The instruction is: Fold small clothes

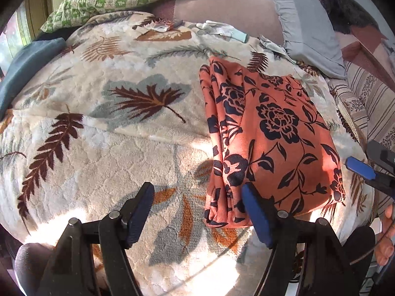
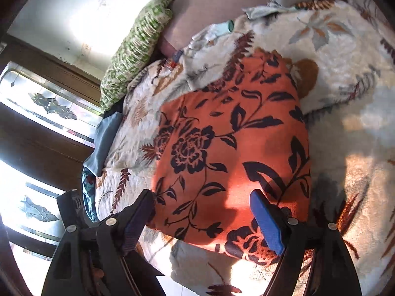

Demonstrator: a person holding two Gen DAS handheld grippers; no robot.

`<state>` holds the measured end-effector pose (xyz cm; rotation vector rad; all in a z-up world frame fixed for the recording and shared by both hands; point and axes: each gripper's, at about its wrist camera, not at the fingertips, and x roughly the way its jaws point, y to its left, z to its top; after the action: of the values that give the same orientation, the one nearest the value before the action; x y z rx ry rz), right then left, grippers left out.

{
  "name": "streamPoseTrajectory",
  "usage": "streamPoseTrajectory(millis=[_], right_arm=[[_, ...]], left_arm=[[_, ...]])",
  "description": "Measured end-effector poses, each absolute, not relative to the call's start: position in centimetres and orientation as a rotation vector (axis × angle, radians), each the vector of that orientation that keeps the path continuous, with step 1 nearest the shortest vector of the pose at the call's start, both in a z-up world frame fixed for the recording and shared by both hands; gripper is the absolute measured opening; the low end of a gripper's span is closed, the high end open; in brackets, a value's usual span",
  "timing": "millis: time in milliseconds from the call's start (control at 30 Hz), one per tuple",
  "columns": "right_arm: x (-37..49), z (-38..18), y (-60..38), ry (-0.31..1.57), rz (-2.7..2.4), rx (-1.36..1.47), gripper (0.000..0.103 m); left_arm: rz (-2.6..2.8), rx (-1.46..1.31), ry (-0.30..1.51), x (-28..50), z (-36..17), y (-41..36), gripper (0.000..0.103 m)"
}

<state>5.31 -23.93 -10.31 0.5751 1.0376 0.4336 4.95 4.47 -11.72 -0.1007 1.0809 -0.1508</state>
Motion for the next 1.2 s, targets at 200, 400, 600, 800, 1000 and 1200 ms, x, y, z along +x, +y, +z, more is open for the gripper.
streamPoseTrajectory(millis=[200, 400, 600, 800, 1000, 1200], right_arm=[[1.8, -12.6, -23.6, 1.069, 0.369, 0.552, 0.083], [2.5, -10.7, -23.9, 1.030, 0.371, 0.547, 0.083], [7.3, -9.6, -24.4, 0.985, 0.291, 0.481, 0.085], [9.8, -14.2, -25.4, 1.132, 0.124, 0.405, 0.087], [5.7, -10.3, -26.4, 0.995, 0.180, 0.450, 0.087], [6.7, -9.1, -23.7, 0.964, 0.303, 0.412, 0.087]], left_arm=[[-0.124, -0.063, 1.054, 3.7, -10.4, 4.5, 0.074], [-0.101, -0.025, 1.015, 2.9, -9.2, 4.6, 0.074], [-0.083, -0.008, 1.001, 2.9, -8.8, 4.6, 0.074], [-0.068, 0.006, 0.979, 2.7, -8.4, 4.8, 0.074], [-0.077, -0.009, 0.985, 2.5, -8.4, 4.7, 0.075], [-0.068, -0.011, 0.998, 2.2, -8.7, 5.0, 0.075]])
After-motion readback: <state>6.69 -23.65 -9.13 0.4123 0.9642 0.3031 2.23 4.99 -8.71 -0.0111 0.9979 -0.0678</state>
